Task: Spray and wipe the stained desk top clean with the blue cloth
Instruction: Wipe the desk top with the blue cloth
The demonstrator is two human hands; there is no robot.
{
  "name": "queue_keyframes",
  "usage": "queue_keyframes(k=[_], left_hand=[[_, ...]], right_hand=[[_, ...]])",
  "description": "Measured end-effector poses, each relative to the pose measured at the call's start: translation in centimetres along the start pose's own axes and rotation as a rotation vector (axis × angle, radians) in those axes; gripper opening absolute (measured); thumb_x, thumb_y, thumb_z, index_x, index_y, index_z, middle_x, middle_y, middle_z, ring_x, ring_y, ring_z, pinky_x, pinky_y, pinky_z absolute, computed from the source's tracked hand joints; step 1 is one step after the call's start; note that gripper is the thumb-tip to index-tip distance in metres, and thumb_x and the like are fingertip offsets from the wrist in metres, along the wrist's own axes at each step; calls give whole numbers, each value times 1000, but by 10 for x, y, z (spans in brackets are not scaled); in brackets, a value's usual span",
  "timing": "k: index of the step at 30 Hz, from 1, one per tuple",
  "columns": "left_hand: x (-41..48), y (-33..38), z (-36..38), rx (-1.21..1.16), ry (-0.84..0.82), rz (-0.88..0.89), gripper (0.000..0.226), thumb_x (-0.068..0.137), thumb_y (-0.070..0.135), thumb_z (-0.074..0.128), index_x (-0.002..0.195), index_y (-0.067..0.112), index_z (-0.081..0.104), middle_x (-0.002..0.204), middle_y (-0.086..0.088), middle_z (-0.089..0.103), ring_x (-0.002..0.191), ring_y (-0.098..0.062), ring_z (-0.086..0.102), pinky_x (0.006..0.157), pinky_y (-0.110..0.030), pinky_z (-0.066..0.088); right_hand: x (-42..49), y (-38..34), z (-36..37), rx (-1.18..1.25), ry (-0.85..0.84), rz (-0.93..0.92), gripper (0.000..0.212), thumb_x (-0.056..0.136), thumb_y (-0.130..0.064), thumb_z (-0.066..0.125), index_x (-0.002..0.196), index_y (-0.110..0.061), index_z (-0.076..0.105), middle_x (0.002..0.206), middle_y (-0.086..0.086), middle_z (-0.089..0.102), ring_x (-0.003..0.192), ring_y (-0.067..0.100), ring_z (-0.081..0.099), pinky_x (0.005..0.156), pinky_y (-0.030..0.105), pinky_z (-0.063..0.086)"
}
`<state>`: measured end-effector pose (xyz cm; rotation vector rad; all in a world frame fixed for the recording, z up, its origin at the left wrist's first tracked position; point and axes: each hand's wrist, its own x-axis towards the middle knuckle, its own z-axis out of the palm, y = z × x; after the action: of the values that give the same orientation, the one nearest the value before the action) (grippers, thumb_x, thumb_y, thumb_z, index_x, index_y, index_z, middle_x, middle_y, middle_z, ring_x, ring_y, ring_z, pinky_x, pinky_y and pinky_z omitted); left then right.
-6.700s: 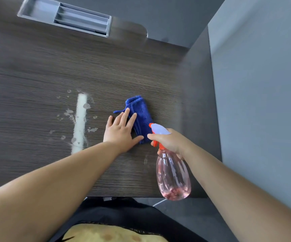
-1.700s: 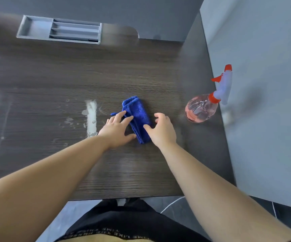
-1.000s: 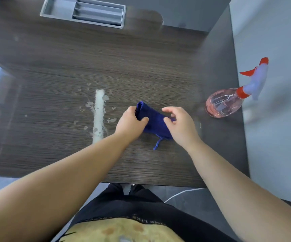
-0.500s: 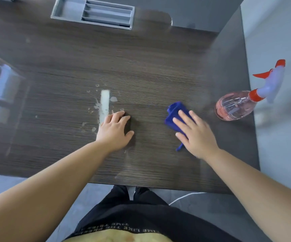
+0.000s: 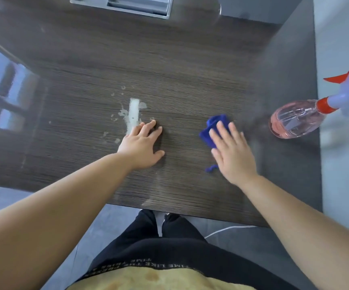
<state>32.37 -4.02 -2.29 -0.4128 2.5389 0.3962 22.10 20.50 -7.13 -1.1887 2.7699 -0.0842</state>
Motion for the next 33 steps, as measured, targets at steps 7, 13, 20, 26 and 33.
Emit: queue_keyframes(k=[7, 13, 20, 26, 33], left_hand=[[1, 3, 2, -35, 14, -20, 70, 90, 35, 46, 150, 28, 11, 159, 7, 0, 145, -23, -1, 117, -39, 14], [-1, 2, 2, -56, 22, 16, 67, 91, 34, 45, 150, 25, 14, 158, 3, 3, 144, -26, 1, 117, -38, 15], [-31, 10, 16, -68, 145, 125, 59, 89, 28, 47, 144, 23, 29, 152, -3, 18, 140, -27, 10, 110, -43, 23], [-40, -6, 30, 32, 26, 220, 65, 88, 32, 49, 147, 24, 23, 155, -2, 11, 142, -26, 6, 111, -43, 27], [-34, -10, 14, 30, -63, 222, 61, 90, 35, 48, 146, 30, 26, 154, 4, 14, 141, -23, 11, 108, -38, 31]], right_hand=[[1, -84, 8, 15, 25, -110, 52, 96, -38, 29, 143, -19, 39, 153, 7, 31, 141, 34, 24, 112, 51, 24], [-69, -11, 8, -5, 11, 112, 51, 96, -35, 29, 142, -18, 41, 151, 8, 34, 139, 36, 28, 106, 57, 33], [-26, -109, 13, 80, 73, 276, 52, 97, -37, 31, 145, -19, 36, 155, 7, 26, 142, 35, 20, 113, 51, 23], [-103, -56, 15, 25, -1, 177, 50, 97, -37, 31, 144, -22, 38, 154, 4, 29, 142, 30, 21, 110, 54, 29], [-28, -110, 13, 126, 88, 643, 55, 95, -40, 29, 146, -19, 32, 156, 9, 21, 142, 36, 17, 111, 54, 22]])
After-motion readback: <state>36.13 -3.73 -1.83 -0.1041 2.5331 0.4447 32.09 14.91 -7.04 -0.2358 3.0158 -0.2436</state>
